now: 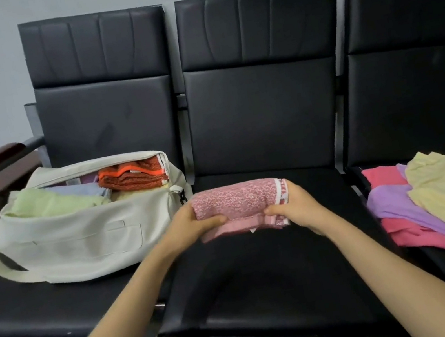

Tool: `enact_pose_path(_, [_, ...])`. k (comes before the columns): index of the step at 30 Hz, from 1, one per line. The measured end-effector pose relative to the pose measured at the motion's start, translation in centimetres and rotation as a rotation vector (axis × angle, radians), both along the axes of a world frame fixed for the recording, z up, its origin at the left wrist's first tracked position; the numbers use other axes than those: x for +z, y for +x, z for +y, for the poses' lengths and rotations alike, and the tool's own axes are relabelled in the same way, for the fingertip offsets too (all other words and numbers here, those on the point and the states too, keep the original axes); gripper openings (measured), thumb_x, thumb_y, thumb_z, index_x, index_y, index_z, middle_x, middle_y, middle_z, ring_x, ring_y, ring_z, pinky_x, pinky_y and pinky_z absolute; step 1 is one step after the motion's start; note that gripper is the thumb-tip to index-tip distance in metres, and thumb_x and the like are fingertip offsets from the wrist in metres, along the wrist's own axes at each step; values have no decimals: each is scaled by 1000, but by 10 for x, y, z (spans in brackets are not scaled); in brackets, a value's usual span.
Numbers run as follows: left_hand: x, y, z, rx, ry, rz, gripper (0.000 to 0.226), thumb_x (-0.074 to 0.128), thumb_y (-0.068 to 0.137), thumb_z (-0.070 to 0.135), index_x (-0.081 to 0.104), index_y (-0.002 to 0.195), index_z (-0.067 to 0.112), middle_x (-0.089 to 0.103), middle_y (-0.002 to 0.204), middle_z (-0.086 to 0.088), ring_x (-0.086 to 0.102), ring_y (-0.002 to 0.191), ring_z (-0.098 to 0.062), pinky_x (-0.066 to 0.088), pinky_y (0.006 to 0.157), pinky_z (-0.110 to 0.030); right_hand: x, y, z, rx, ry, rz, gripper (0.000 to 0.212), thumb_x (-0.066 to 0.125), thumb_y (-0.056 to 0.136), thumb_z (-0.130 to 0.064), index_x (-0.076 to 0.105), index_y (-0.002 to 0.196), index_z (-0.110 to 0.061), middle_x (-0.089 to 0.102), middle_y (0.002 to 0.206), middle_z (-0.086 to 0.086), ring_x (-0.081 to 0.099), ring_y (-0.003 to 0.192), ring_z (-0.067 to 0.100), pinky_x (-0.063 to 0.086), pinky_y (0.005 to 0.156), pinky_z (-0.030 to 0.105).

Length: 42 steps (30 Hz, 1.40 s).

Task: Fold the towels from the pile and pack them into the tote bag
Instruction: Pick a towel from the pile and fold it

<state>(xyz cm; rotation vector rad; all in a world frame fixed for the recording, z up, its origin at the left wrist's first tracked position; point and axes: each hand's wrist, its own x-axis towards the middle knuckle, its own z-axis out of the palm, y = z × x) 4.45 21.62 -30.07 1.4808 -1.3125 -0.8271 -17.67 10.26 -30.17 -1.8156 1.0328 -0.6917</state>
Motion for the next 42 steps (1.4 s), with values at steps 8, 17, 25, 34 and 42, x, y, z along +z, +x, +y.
enact_pose_path(8, [58,147,-10,456,-72,-414,37,64,90,25,53,123,13,60,112,1,56,104,-18,40,87,-28,44,178,-27,120,-104,-186,34,70,85,-15,56,115,-22,66,111,-5,61,103,12,50,91,32])
enact_pose_path(17, [35,218,-29,611,118,-369,50,57,95,20,35,135,0,49,133,-15,45,126,-32,32,105,-35,8,278,-45,117,-197,-68,35,67,88,-23,52,119,-17,64,115,2,60,106,22,50,88,36])
enact_pose_path(25, [26,241,-11,461,354,-451,82,74,76,47,36,139,12,53,133,-7,51,120,-25,37,101,-31,-2,277,-56,267,-194,290,43,71,81,-33,60,121,-19,63,115,8,60,104,25,51,91,38])
enact_pose_path(34, [0,226,-32,643,321,-874,52,66,79,19,37,118,4,52,123,-17,54,111,-36,46,81,-41,10,276,-62,244,-118,360,45,70,85,-21,56,126,-11,62,119,9,61,104,24,49,86,30])
enact_pose_path(42, [-3,249,-22,753,266,-701,31,61,82,9,44,108,6,61,111,-17,58,99,-36,45,78,-40,10,288,-61,195,-49,367,34,70,84,-21,61,114,-8,64,112,12,65,97,26,55,85,36])
